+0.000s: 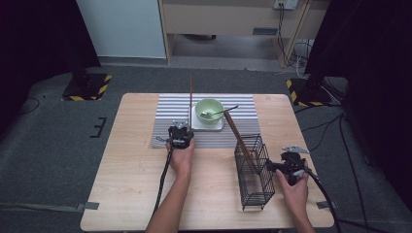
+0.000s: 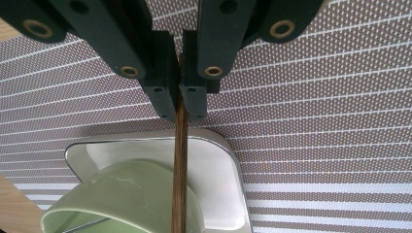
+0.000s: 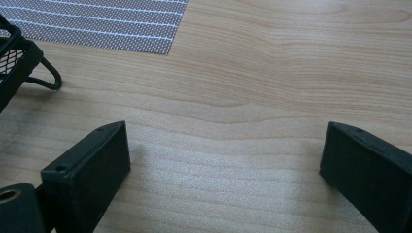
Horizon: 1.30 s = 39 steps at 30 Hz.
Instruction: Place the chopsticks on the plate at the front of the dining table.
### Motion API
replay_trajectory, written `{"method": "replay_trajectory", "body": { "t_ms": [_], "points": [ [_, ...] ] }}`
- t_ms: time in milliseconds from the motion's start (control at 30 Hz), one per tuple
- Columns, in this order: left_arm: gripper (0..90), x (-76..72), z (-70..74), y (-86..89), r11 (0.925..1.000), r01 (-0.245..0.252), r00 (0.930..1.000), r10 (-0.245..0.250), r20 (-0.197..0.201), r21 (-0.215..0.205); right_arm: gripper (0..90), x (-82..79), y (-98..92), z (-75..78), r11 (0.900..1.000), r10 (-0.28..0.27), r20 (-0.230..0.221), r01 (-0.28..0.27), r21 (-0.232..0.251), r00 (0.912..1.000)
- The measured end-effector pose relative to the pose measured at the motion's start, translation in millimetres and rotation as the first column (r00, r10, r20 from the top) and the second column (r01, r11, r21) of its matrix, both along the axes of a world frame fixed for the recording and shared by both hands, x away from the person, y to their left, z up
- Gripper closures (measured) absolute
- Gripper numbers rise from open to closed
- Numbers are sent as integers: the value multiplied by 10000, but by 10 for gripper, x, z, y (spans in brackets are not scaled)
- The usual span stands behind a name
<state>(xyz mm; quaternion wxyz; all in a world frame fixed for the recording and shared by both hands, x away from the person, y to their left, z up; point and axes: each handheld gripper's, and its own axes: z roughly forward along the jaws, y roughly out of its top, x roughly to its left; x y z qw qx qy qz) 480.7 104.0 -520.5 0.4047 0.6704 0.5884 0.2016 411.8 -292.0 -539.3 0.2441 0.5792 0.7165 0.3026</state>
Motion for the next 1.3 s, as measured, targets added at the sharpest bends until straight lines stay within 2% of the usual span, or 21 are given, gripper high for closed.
{"method": "replay_trajectory", "body": {
  "t_ms": [900,1300],
  "points": [
    [856,-26,4,22,10000,-56,10000,56,-26,67,41,0,0,0,10000,1,0,-1,-1,10000],
    [856,-50,-7,65,9997,-256,9996,256,-101,2,41,-2,1,0,10000,8,3,-8,12,10000]
  ]
}}
